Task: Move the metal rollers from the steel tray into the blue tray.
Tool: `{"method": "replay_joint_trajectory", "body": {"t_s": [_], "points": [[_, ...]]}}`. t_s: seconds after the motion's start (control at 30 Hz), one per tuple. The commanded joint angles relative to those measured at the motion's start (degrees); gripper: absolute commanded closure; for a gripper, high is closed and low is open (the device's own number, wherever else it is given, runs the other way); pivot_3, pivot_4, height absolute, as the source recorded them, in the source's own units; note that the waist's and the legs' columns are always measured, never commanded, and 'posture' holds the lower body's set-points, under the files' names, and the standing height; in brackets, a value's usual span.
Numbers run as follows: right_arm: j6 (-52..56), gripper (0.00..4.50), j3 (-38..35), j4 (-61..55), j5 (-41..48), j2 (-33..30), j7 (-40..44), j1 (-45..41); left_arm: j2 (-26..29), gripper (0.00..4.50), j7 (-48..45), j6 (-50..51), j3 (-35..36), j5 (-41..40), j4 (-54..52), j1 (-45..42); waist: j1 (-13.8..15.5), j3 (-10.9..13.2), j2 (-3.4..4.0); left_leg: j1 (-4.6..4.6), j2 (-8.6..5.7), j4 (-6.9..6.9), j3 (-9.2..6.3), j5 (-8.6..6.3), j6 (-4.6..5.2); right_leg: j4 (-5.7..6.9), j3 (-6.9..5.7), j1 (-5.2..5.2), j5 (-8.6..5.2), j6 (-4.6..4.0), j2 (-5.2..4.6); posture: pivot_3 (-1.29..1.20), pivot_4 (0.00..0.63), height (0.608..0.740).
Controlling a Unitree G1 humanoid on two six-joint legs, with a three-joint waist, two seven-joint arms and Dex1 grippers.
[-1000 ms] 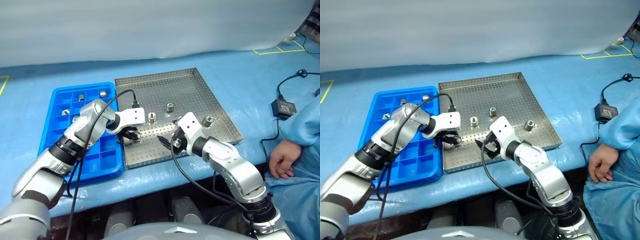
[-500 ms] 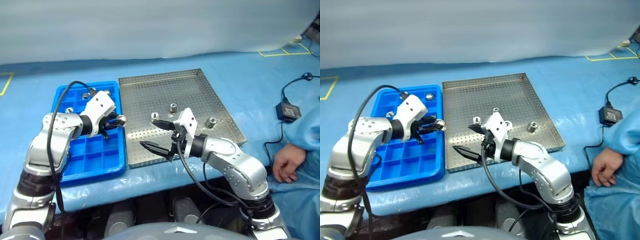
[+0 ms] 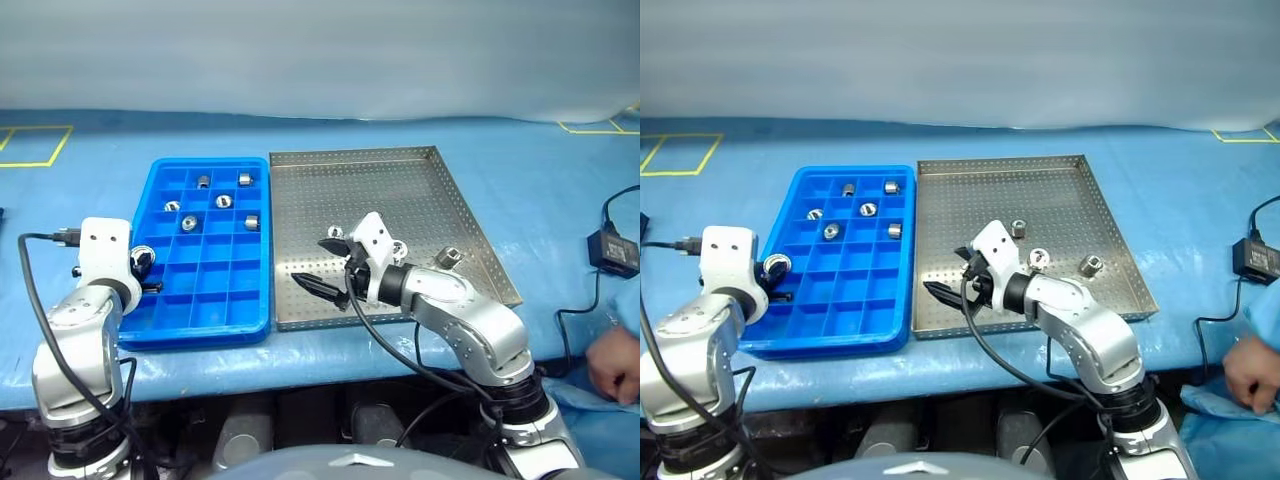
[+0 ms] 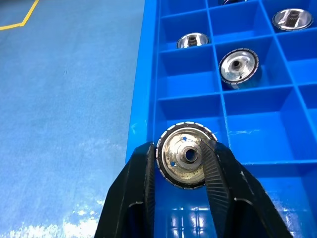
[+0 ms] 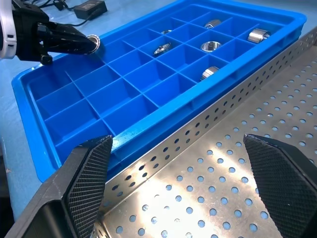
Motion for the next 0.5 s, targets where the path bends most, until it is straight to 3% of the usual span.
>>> {"method": "replay_joint_trajectory", "body": {"t_s": [0.03,0.37,0.5], "points": [[0.3,0.00,-1.4,-2.4,0.8,-0.2,-0.4,-1.4,-0.3,3.40,1.5,-2.8,-0.3,-0.9,0.4,-0.7,0.0,0.0,0.00,0.00,0.00,0.00,0.00,0.00,0.00,0.00,-0.01,0.01,0.00,0.00,0.00,0.08,0.150,0.740],[0.7,0.00,-0.5,-3.5,0.2,-0.9,-1.5,-1.2,0.2,3.40,4.1,-7.7,-1.2,-2.8,7.4,-4.3,-0.2,0.0,-0.01,-0.01,-0.04,-0.02,0.01,0.01,0.02,-0.04,-0.05,0.01,0.07,-0.15,0.01,0.05,0.150,0.740],[0.7,0.00,-0.8,-4.0,0.3,-0.9,-2.3,-1.0,0.6,2.16,4.7,-9.5,-1.8,-2.8,8.4,-4.2,-0.4,0.0,-0.01,-0.05,-0.03,-0.11,0.02,0.00,0.03,-0.07,-0.05,-0.06,0.09,-0.19,0.02,0.05,0.150,0.740]]}}
